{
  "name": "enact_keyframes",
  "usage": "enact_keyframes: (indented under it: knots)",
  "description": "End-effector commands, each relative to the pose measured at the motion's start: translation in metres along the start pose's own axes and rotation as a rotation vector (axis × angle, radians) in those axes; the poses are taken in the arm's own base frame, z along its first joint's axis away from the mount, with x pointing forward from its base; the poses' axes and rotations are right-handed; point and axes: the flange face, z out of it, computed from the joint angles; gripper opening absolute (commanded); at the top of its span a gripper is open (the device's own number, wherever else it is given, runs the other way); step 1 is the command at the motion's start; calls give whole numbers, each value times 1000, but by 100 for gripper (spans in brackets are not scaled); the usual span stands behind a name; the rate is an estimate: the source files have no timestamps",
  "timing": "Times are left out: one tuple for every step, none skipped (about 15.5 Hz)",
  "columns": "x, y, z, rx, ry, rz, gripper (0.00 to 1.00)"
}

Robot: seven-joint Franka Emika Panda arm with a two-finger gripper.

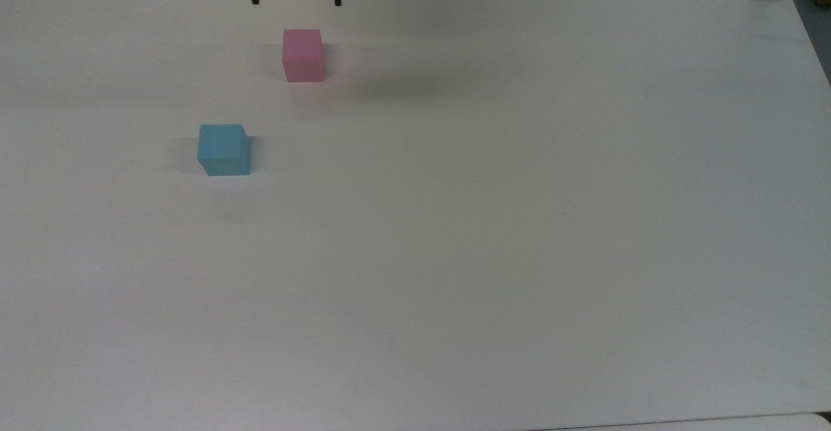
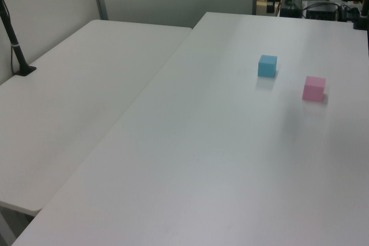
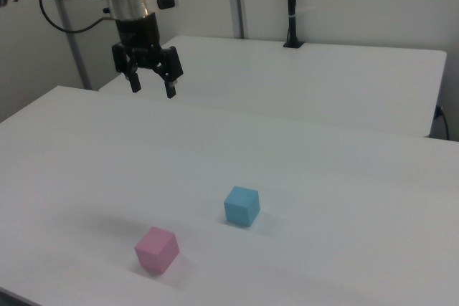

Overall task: Put blue cube on pink cube
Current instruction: 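Move the open gripper toward the light-blue cube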

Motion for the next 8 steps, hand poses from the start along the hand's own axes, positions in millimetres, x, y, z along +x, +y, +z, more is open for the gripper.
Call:
enact_keyframes:
  knots:
    - [-6,35,-5,-3,13,-4,100]
    - [-8,46,-6,-3,16,-3,100]
    - [-9,56,-6,-3,15,-1,100]
    - [-10,68,-2,-3,10,2,100]
    - [-11,78,-1,-3,11,1,100]
    - [-13,89,0,-3,10,0,100]
    - [-15,104,0,-6,21,-6,100]
    - [-14,109,-2,-12,46,-11,100]
